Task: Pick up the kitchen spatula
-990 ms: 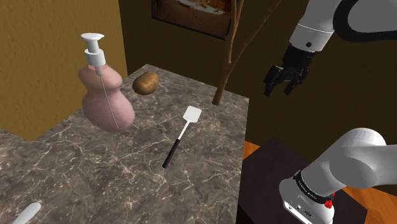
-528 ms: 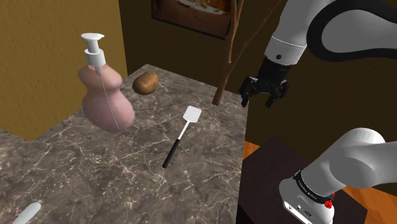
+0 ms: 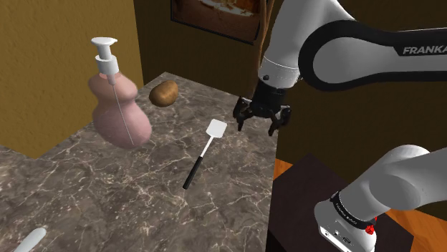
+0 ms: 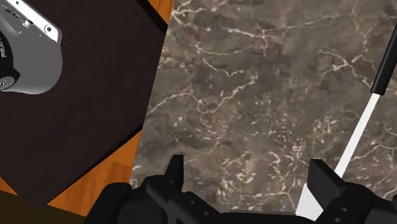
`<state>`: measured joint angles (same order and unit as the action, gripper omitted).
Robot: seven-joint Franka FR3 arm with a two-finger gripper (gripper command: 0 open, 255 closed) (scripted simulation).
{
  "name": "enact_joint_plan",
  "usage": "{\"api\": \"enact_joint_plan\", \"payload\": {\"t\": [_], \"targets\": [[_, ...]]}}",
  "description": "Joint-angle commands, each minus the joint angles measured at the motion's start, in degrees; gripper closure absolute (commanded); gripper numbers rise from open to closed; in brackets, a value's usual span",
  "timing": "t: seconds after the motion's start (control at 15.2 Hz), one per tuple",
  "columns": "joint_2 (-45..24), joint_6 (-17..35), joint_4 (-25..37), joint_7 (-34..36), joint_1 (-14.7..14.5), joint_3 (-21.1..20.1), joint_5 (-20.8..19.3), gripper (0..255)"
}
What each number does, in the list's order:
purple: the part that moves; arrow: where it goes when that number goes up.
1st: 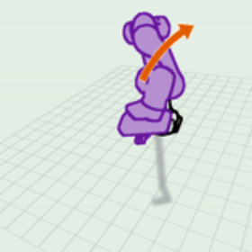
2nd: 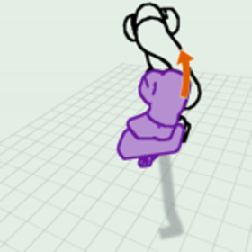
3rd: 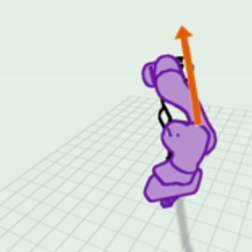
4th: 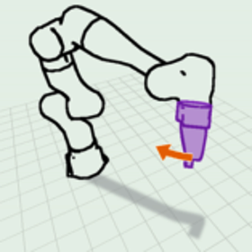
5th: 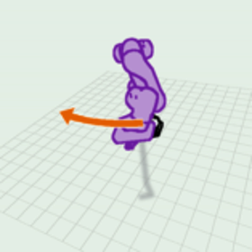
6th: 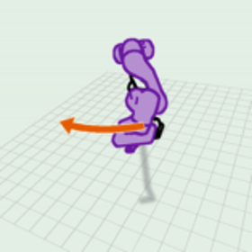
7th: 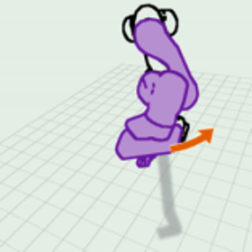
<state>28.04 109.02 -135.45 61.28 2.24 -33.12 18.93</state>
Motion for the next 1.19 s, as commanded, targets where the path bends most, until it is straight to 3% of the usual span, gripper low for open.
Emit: {"api": "enact_joint_plan", "payload": {"t": [0.0, 0.33, 0.59, 1.12], "targets": [[-4.0, 2.1, 2.5, 5.3, 1.4, -3.0, -0.5, 0], [-16.5, 7.6, 9.7, 19.9, 5.1, -11.1, -5.9, 0], [-29.0, 10.7, 16.8, 33.9, 6.3, -15.7, -15.5, 0], [-32.6, 16.4, 13.6, 35.8, 5.3, -15.2, -18.5, 0]]}}
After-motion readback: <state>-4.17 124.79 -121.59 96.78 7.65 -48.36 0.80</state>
